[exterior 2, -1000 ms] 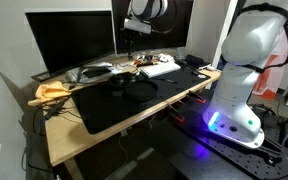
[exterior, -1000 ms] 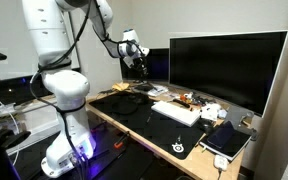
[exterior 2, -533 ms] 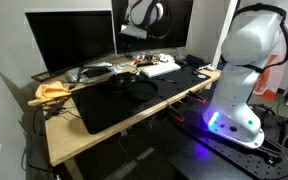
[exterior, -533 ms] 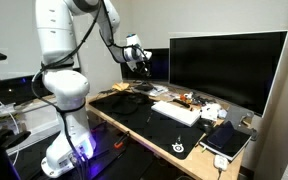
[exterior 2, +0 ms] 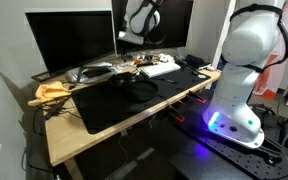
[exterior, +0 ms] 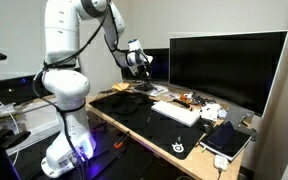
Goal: Move the black cable to the back of the desk
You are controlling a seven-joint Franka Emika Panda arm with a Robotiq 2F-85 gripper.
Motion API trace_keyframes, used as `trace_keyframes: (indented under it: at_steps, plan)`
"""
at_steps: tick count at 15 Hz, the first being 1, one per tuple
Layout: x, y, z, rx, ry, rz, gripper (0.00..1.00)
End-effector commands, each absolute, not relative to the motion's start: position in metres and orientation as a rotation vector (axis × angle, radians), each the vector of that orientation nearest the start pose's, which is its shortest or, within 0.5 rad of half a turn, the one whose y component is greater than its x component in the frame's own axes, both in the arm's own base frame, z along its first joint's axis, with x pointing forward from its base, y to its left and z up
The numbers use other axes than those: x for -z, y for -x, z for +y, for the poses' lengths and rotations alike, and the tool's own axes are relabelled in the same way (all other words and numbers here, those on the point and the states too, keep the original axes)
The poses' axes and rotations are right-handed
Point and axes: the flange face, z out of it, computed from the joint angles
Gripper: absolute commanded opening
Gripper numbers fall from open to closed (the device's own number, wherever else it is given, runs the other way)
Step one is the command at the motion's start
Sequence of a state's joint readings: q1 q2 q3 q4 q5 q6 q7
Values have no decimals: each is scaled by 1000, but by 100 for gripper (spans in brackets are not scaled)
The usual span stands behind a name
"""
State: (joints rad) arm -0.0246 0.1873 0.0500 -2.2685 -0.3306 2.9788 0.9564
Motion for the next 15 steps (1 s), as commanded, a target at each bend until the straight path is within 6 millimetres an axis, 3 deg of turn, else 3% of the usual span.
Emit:
trace_keyframes:
  at_steps: [1, 15]
  plan:
    - [-322, -582, 40, 795, 2748, 914, 3]
    - [-277, -596, 57, 795, 2766, 927, 3]
